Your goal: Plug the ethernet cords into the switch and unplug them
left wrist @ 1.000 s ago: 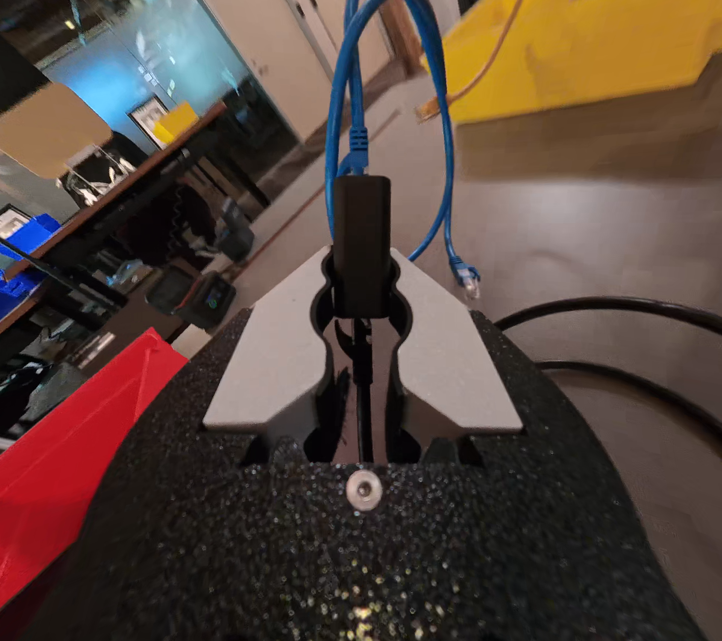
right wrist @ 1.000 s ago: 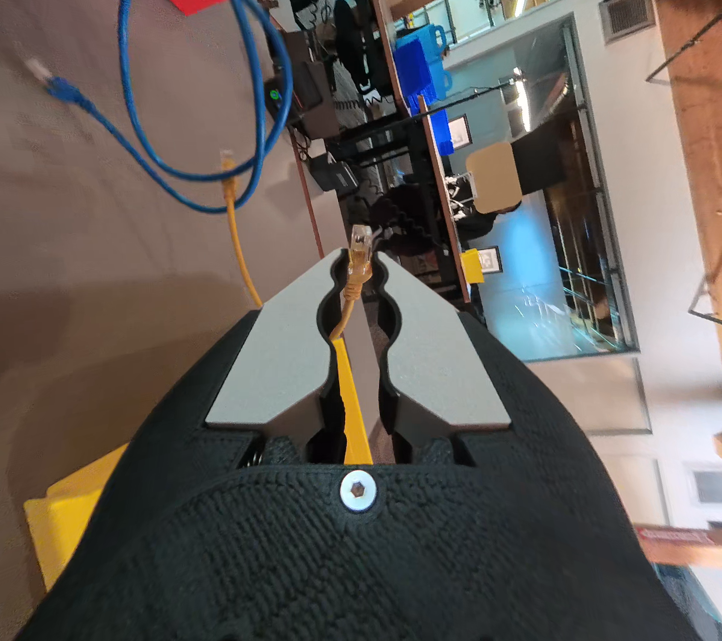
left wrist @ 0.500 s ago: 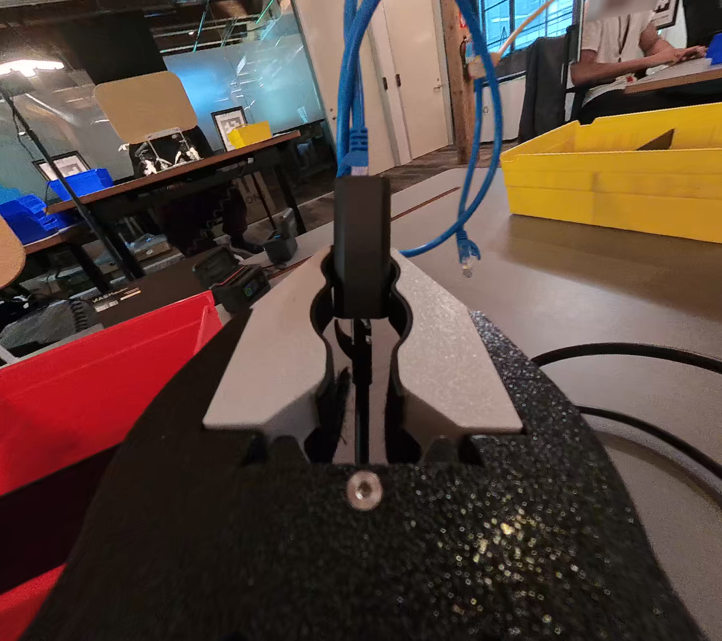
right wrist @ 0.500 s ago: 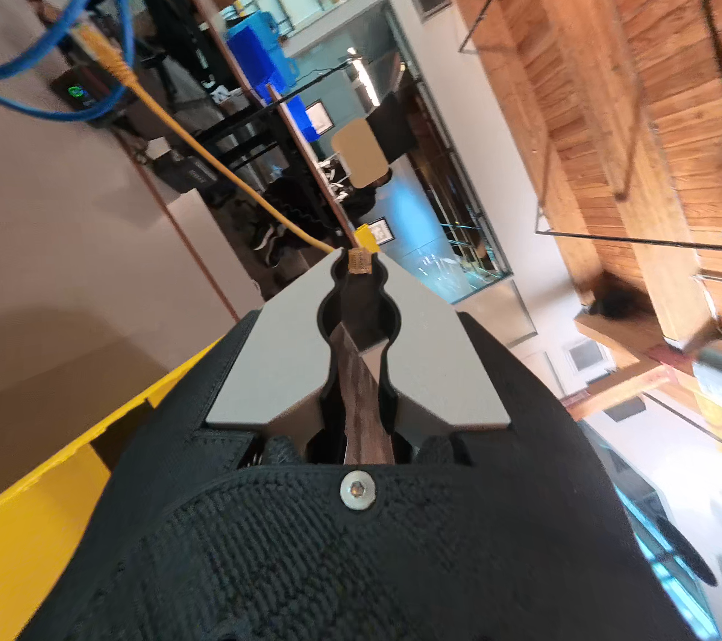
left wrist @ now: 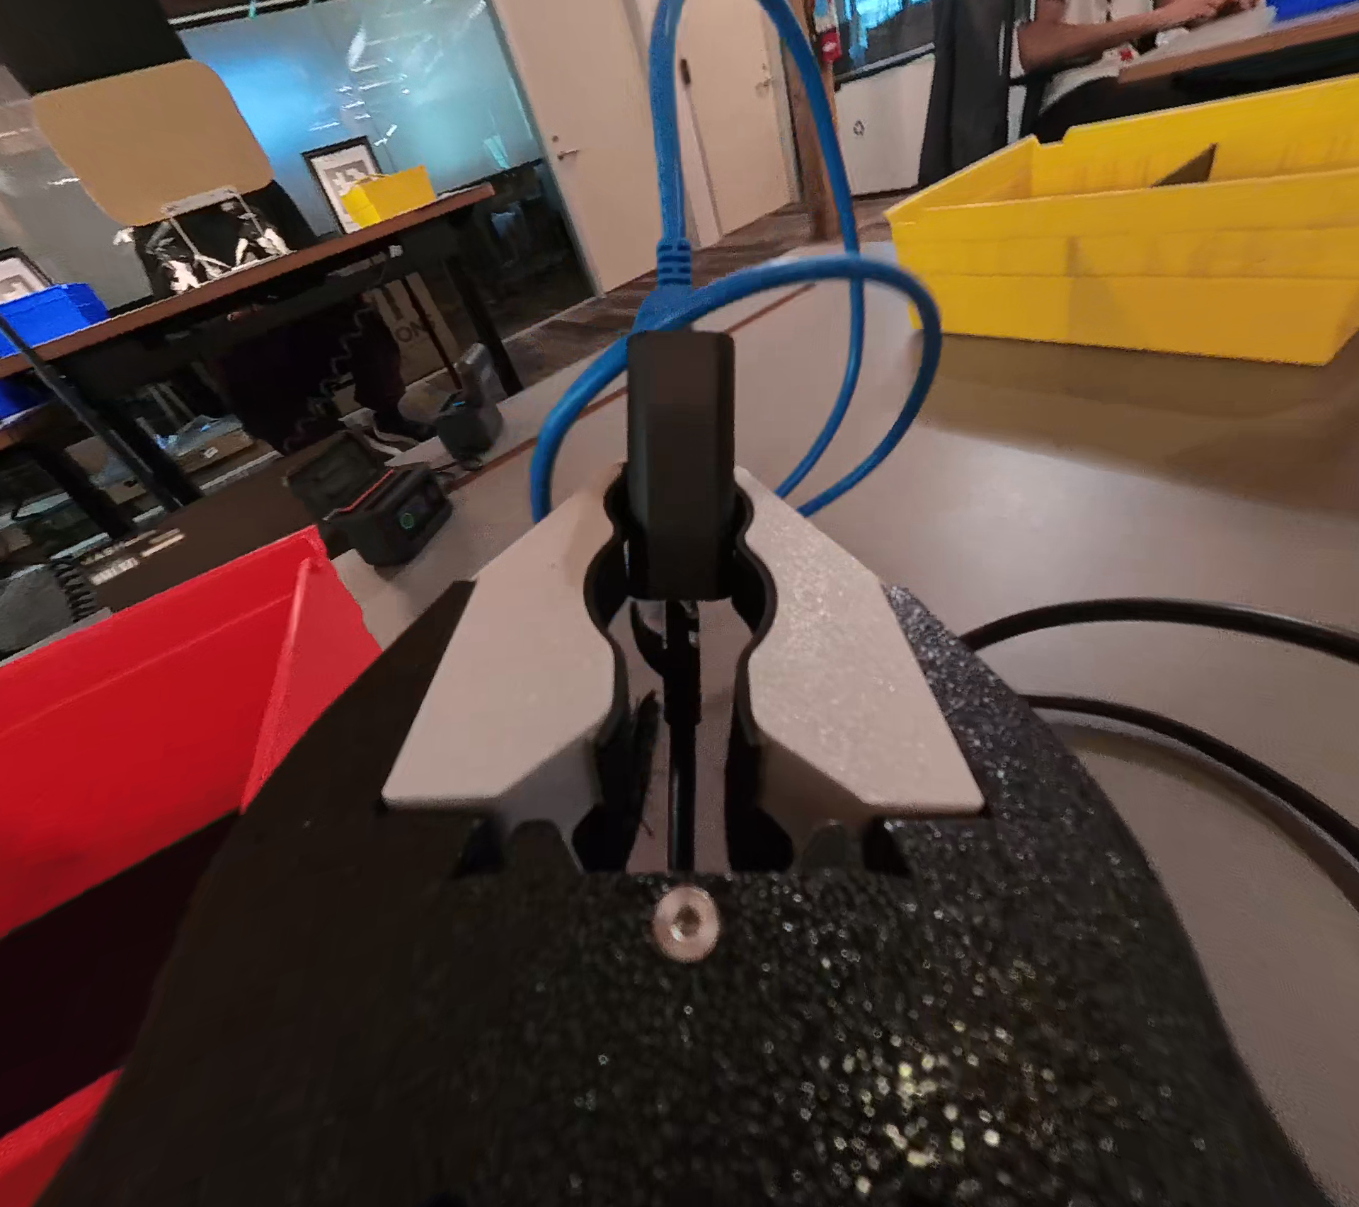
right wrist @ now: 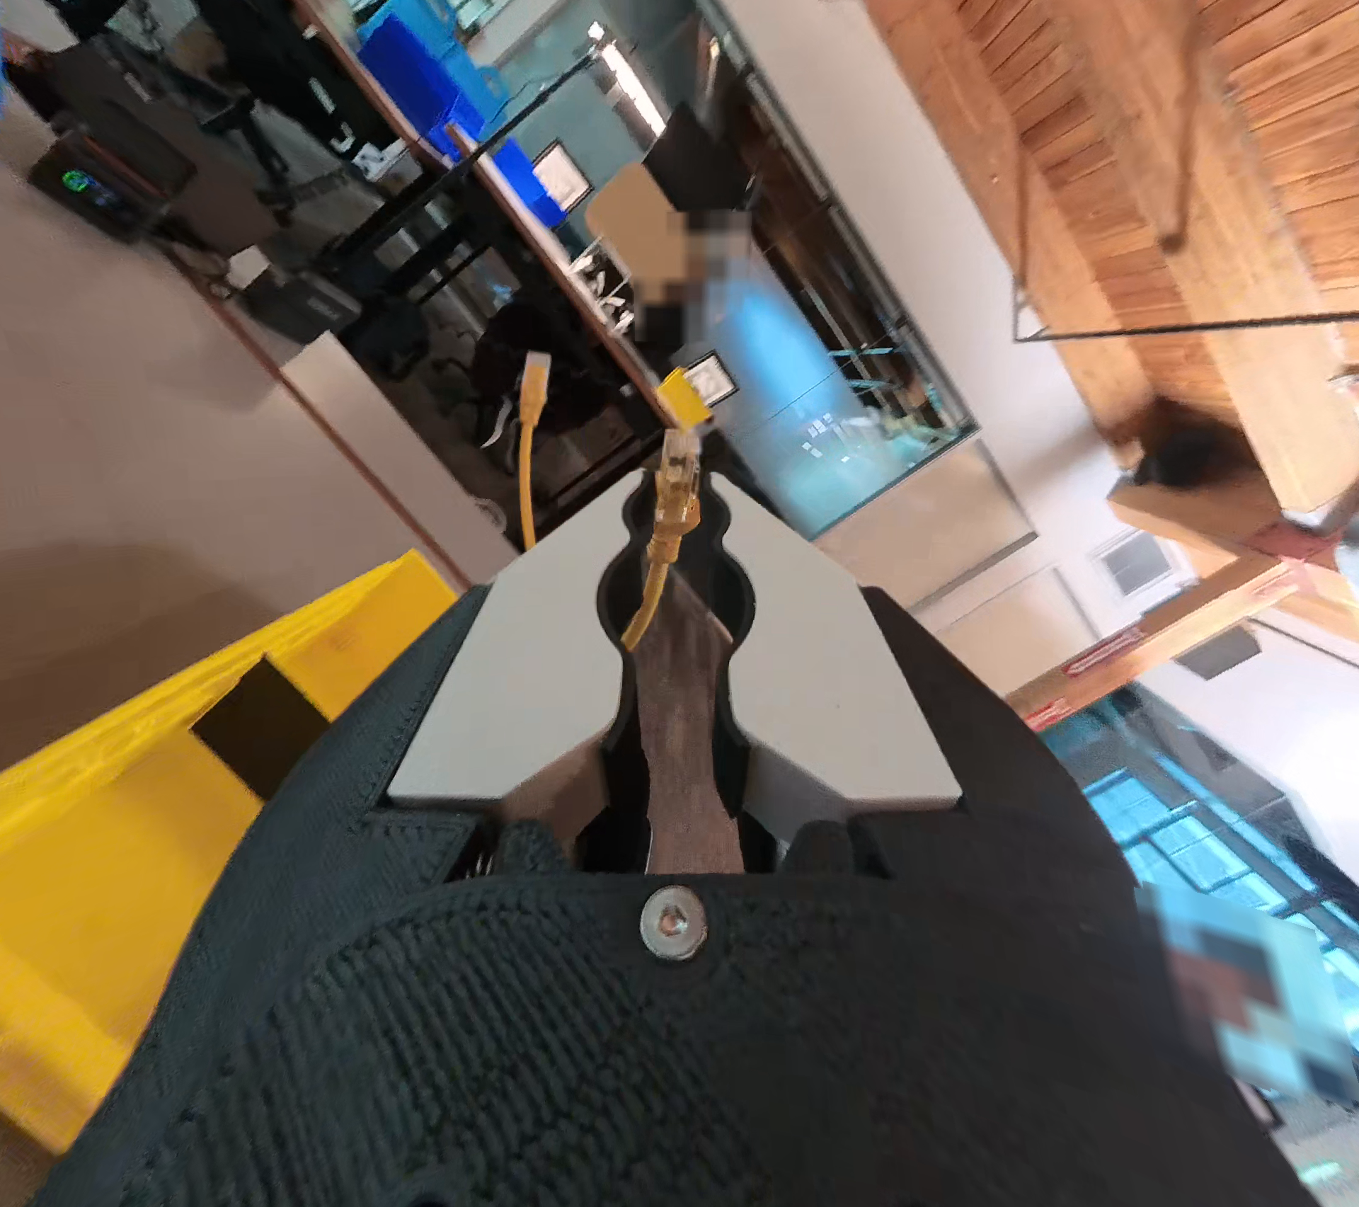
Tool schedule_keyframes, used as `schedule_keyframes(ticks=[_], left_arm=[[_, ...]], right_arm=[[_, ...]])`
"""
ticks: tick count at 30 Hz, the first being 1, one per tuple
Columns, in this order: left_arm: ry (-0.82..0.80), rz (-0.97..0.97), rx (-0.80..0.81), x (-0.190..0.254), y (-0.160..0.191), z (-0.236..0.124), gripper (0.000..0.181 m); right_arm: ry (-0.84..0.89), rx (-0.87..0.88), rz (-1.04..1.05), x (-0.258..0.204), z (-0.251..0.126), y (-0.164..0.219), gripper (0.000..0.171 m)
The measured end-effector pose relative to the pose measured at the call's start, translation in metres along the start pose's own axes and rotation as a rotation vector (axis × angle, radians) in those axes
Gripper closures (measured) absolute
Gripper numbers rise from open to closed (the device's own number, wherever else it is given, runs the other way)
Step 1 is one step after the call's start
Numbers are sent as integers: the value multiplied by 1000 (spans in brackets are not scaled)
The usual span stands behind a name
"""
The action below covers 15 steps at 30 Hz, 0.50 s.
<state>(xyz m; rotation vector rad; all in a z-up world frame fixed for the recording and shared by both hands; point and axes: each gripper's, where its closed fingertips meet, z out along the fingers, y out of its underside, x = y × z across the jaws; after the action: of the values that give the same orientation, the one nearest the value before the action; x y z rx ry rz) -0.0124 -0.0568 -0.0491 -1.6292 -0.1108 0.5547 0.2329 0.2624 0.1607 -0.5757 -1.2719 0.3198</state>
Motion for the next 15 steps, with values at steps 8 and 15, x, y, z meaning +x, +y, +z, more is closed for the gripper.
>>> schedule_keyframes(ticks=[8,15], left_arm=[[110,155,-68,34,12,10,161],[161,272,-110,53,20,13,161]], right_arm=[[-197,-190,63,-21,-9,47,161],[-315,-227,141,-48,7,75,161]])
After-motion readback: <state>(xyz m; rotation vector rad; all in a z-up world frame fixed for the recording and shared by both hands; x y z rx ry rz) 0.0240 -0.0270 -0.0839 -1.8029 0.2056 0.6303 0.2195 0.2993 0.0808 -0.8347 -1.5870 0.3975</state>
